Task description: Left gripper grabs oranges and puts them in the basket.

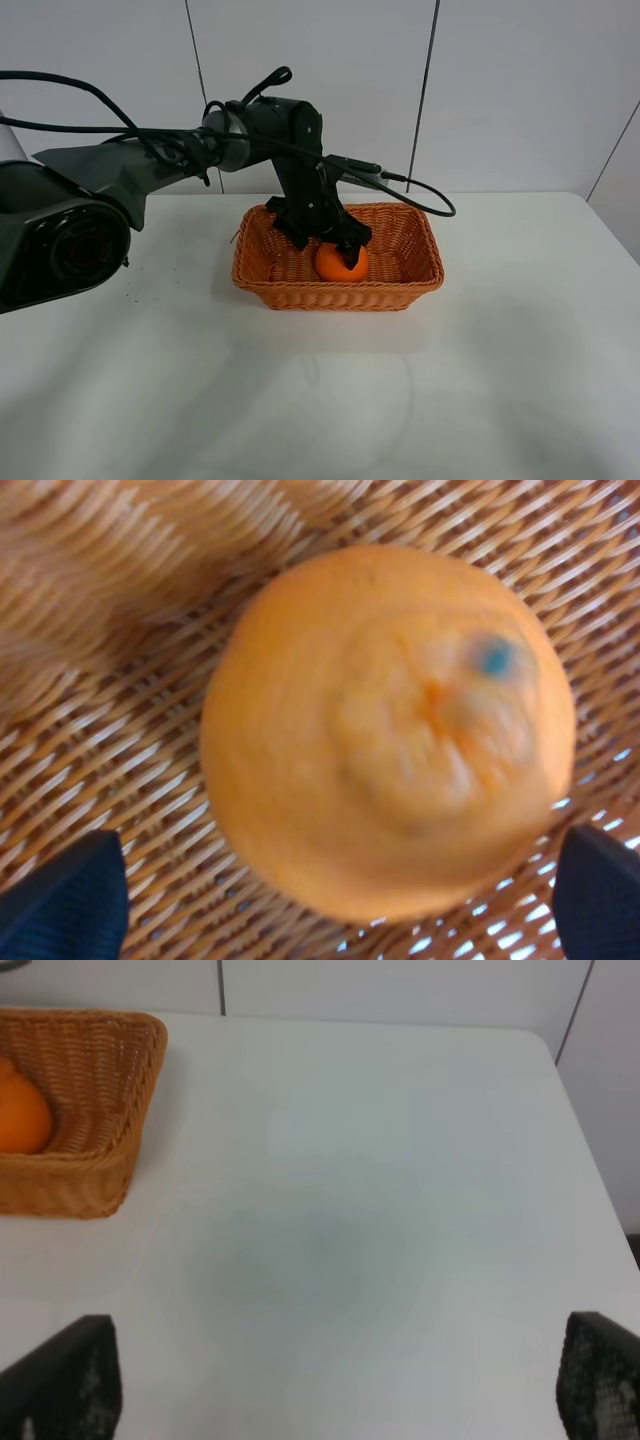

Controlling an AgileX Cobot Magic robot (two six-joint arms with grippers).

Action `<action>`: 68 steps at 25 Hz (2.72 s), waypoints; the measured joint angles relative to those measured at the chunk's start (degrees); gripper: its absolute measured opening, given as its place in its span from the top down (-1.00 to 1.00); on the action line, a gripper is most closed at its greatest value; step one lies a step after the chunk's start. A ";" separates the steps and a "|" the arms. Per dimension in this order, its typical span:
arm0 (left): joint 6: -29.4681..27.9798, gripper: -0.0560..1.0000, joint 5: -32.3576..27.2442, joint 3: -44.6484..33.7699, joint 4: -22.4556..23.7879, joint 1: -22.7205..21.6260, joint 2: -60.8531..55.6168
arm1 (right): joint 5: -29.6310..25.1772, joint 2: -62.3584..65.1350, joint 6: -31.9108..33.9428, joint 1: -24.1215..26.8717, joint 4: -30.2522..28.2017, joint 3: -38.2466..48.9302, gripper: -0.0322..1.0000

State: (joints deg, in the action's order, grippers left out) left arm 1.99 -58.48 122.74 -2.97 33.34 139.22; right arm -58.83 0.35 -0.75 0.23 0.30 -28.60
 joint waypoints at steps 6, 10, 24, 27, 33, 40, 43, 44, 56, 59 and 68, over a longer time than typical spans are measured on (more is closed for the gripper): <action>0.18 -0.92 -3.91 4.72 0.87 -0.95 -3.98 | 0.00 0.00 0.00 0.00 0.00 0.00 -0.41; 0.76 -0.92 -5.36 5.27 1.14 -1.96 -8.94 | 0.00 0.00 0.00 0.00 0.00 0.00 -0.41; 1.24 -0.91 -5.61 3.80 3.87 -15.90 -11.44 | 0.00 0.00 0.00 0.00 0.00 0.00 -0.41; 1.24 -0.91 -5.57 3.80 4.09 -22.31 -11.37 | 0.00 0.00 0.00 0.00 0.00 0.00 -0.41; 1.24 -0.91 -5.29 3.44 3.90 -31.71 -11.37 | 0.00 0.00 0.00 0.00 0.00 0.00 -0.41; 1.24 -0.90 -5.39 0.69 2.97 -34.37 -11.90 | 0.00 0.00 0.00 0.00 0.00 0.00 -0.41; 1.24 -0.89 -5.75 -1.39 2.97 -33.96 -14.30 | 0.00 0.00 0.00 0.00 0.00 0.00 -0.41; 1.24 -0.89 -6.14 -2.03 2.97 -33.96 -15.32 | 0.00 0.00 0.00 0.00 0.00 0.00 -0.41; 0.37 -0.86 -9.57 -18.82 2.97 -33.96 -38.25 | 0.00 0.00 0.00 0.00 0.00 0.00 -0.41; 0.36 -0.86 -9.57 -26.88 2.97 -33.96 -46.26 | 0.00 0.00 0.00 0.00 0.00 0.00 -0.41; 0.36 -0.86 -9.57 -54.65 3.29 -33.96 -72.64 | 0.00 0.00 0.00 0.00 0.00 0.00 -0.41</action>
State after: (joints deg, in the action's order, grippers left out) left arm 2.35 -68.04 68.09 0.32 -0.63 66.58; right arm -58.83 0.35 -0.75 0.23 0.30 -28.60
